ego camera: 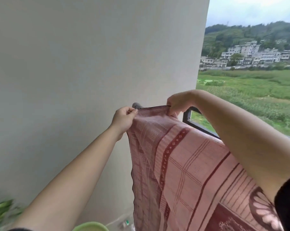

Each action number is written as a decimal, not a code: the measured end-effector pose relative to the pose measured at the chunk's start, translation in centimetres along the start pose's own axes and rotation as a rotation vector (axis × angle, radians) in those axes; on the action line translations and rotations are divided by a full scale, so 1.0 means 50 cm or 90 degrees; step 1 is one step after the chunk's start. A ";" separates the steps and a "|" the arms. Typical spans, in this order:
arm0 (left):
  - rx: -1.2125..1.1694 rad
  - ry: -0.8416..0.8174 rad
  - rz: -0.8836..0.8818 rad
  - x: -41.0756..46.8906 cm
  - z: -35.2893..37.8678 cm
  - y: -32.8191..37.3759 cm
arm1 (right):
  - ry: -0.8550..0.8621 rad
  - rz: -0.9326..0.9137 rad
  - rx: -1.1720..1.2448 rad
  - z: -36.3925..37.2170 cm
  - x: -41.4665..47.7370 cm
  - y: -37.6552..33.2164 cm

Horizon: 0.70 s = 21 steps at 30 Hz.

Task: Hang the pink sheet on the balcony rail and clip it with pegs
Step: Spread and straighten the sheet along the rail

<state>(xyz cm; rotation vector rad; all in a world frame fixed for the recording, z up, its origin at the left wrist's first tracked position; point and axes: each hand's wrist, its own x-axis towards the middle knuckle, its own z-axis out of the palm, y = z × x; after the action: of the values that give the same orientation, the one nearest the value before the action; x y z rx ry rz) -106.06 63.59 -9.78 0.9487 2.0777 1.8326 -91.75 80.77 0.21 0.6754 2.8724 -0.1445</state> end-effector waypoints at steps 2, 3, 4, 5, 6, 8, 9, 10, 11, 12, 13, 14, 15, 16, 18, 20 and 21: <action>0.032 -0.019 -0.024 0.006 0.010 -0.040 | 0.024 0.005 -0.007 0.018 0.016 0.008; 0.034 -0.031 -0.031 0.011 0.014 -0.053 | 0.025 0.008 0.000 0.024 0.024 0.009; 0.034 -0.045 -0.031 0.019 0.017 -0.063 | 0.011 0.014 0.003 0.027 0.029 0.007; 0.032 -0.062 -0.029 0.028 0.018 -0.068 | -0.010 0.024 0.007 0.028 0.037 0.005; 0.024 -0.080 -0.021 0.039 0.018 -0.070 | -0.028 0.045 0.011 0.025 0.042 0.001; 0.004 -0.102 0.003 0.064 0.010 -0.069 | -0.045 0.078 0.051 0.018 0.055 -0.009; -0.004 -0.104 0.017 0.076 0.006 -0.068 | -0.061 0.092 0.085 0.016 0.063 -0.014; -0.006 -0.102 0.033 0.089 0.001 -0.069 | -0.083 0.104 0.133 0.015 0.069 -0.021; -0.006 -0.100 0.048 0.102 -0.005 -0.068 | -0.098 0.109 0.188 0.015 0.079 -0.028; -0.008 -0.099 0.062 0.115 -0.009 -0.068 | -0.105 0.113 0.229 0.017 0.088 -0.035; -0.010 -0.097 0.073 0.128 -0.013 -0.070 | -0.096 0.122 0.234 0.021 0.104 -0.041; -0.009 -0.092 0.084 0.143 -0.017 -0.073 | -0.073 0.132 0.214 0.025 0.116 -0.049; -0.003 -0.085 0.092 0.157 -0.020 -0.078 | -0.032 0.138 0.147 0.028 0.132 -0.055; 0.007 -0.075 0.099 0.170 -0.024 -0.085 | 0.023 0.142 0.061 0.030 0.143 -0.063; 0.023 -0.048 0.107 0.194 -0.030 -0.099 | 0.184 0.135 -0.072 0.031 0.163 -0.079; 0.021 -0.004 0.102 0.213 -0.034 -0.105 | 0.328 0.134 -0.115 0.027 0.175 -0.094; 0.013 0.020 0.098 0.220 -0.034 -0.105 | 0.382 0.124 -0.118 0.028 0.184 -0.100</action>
<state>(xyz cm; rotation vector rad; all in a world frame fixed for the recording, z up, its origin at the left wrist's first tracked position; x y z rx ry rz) -117.18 68.56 -11.65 1.1201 2.0998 1.9143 -101.86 80.06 -2.76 1.1108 3.2774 0.4189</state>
